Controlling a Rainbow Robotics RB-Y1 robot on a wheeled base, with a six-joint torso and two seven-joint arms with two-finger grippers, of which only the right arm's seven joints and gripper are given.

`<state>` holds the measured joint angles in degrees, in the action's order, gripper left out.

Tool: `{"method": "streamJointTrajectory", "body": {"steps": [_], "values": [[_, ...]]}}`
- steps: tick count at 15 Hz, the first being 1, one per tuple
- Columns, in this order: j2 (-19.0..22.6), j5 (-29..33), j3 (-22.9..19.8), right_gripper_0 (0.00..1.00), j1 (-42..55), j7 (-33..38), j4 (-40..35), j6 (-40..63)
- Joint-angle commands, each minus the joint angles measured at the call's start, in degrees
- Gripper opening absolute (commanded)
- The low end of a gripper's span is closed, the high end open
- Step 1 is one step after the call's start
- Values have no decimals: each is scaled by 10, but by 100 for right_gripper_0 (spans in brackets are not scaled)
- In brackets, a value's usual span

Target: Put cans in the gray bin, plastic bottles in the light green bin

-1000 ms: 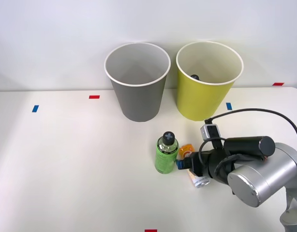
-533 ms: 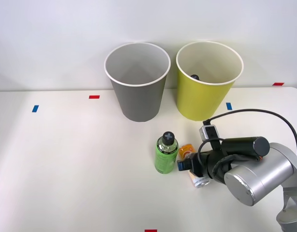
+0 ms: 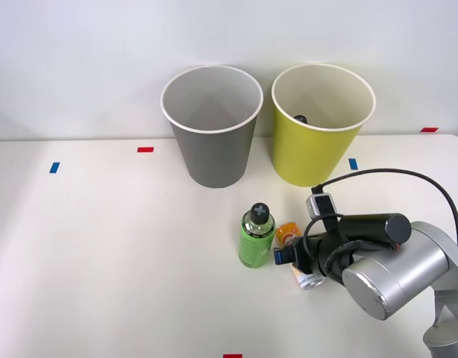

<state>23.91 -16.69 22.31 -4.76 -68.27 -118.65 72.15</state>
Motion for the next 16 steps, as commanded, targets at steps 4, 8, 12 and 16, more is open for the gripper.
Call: {"method": "streamJointTrajectory", "body": {"steps": [4, 8, 12, 16], "values": [[-11, 0, 2, 100, -7, -3, 25, -5], [-18, 11, 1, 71, -20, -8, 47, -15], [-11, 15, 1, 0, -19, -20, 47, -15], [3, 10, 2, 0, -5, -23, 20, -12]]}}
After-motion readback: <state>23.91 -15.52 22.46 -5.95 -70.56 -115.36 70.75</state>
